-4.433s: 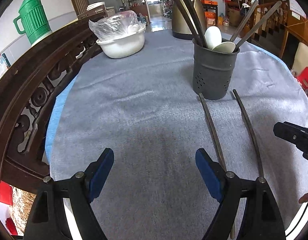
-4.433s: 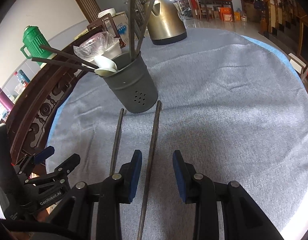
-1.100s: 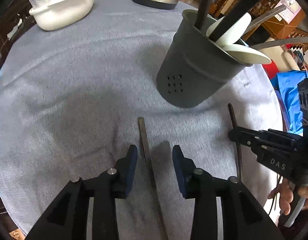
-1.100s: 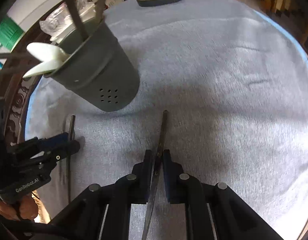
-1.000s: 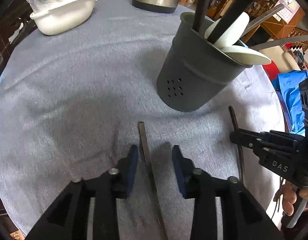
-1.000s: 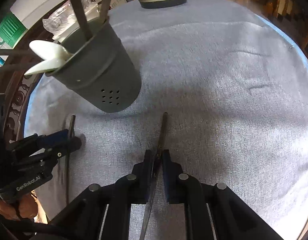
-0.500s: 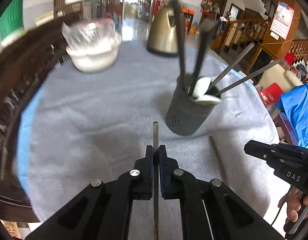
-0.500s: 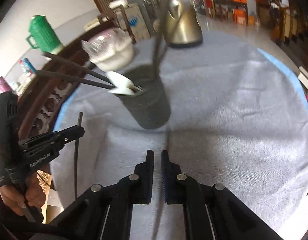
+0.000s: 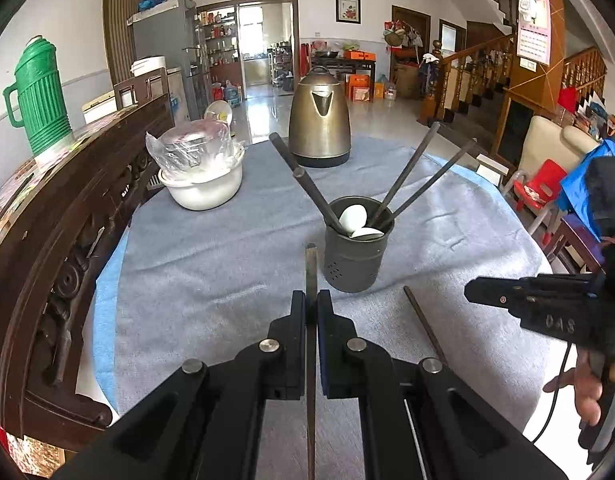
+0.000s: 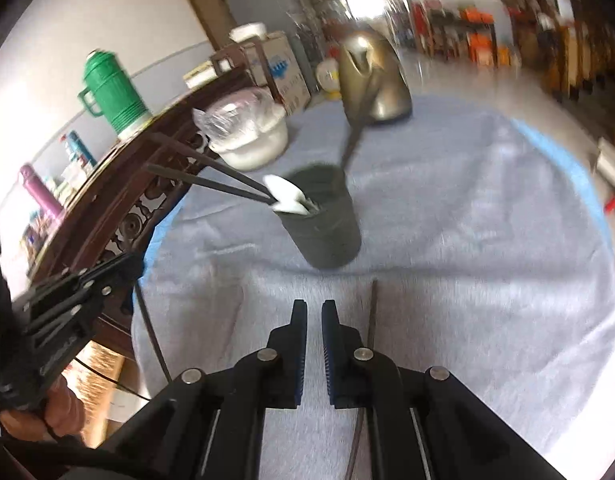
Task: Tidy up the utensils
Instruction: 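Lift both held chopsticks up over the grey cup with both tools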
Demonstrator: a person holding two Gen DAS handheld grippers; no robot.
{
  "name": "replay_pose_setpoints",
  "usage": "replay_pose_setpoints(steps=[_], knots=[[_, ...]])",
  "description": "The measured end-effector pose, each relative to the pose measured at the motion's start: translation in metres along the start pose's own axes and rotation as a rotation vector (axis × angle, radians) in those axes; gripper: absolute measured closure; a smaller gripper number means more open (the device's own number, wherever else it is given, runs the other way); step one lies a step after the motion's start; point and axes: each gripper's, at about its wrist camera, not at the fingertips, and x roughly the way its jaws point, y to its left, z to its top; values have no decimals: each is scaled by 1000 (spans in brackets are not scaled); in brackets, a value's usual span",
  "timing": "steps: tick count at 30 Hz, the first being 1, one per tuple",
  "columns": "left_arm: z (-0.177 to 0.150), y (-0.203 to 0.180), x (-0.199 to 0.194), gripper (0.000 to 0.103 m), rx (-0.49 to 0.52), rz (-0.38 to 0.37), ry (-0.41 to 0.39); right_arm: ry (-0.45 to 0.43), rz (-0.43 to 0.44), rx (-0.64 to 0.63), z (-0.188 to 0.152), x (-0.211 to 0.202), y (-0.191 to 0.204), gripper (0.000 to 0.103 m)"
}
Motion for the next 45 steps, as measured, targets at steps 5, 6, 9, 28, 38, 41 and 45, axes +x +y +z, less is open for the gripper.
replay_pose_setpoints(steps=[5,6,9,28,38,41,45], knots=[[0,14,-2,98,-56,-54,4,133,-72,75,2,38,-37,76],[0,18,-3,98,-67,-68,5,157,-85,88,1,47,-43,73],[0,21,-5,98,-77,-82,6,211,-65,102,0,67,-49,60],[2,23,-21,98,-90,-88,-23,258,-218,-75,-2,105,-18,97],[12,16,-29,98,-75,-46,-39,-37,-95,-102,9,7,4,97],[17,11,-36,98,-57,-31,-60,-114,-73,-111,12,-12,14,97],[25,2,-47,98,-31,-12,-88,-194,-51,-125,19,-36,31,97]])
